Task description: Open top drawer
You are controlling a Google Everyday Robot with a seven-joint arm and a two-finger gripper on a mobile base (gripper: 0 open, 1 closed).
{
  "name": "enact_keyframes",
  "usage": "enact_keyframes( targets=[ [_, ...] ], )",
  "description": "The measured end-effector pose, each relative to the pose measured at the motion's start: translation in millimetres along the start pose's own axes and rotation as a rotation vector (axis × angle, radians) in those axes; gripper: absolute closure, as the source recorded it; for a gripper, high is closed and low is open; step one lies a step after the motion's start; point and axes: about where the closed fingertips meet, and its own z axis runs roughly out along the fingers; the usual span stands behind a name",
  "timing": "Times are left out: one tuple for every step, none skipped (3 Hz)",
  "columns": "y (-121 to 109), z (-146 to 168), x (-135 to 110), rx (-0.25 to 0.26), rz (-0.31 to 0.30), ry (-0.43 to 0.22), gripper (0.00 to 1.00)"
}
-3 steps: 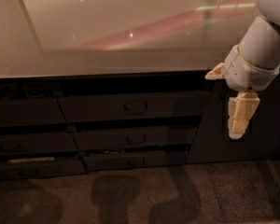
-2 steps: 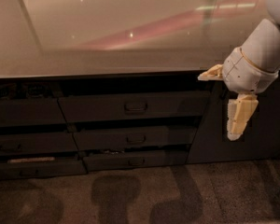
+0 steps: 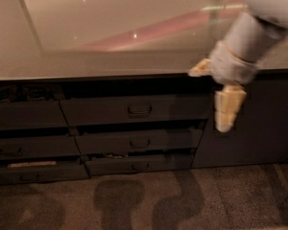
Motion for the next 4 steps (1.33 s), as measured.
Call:
enact_keyframes(
  targets=[
    [-41,13,-23,-0.036,-0.024,0.027,0.0],
    [-67,28,-52,-0.073,-0.061,0.034,0.0],
    [-84,37,-70,-0.091,-0.084,0.037,0.0],
    [-82,39,-71,-0.06,-0.122,0.067,0.0]
  ],
)
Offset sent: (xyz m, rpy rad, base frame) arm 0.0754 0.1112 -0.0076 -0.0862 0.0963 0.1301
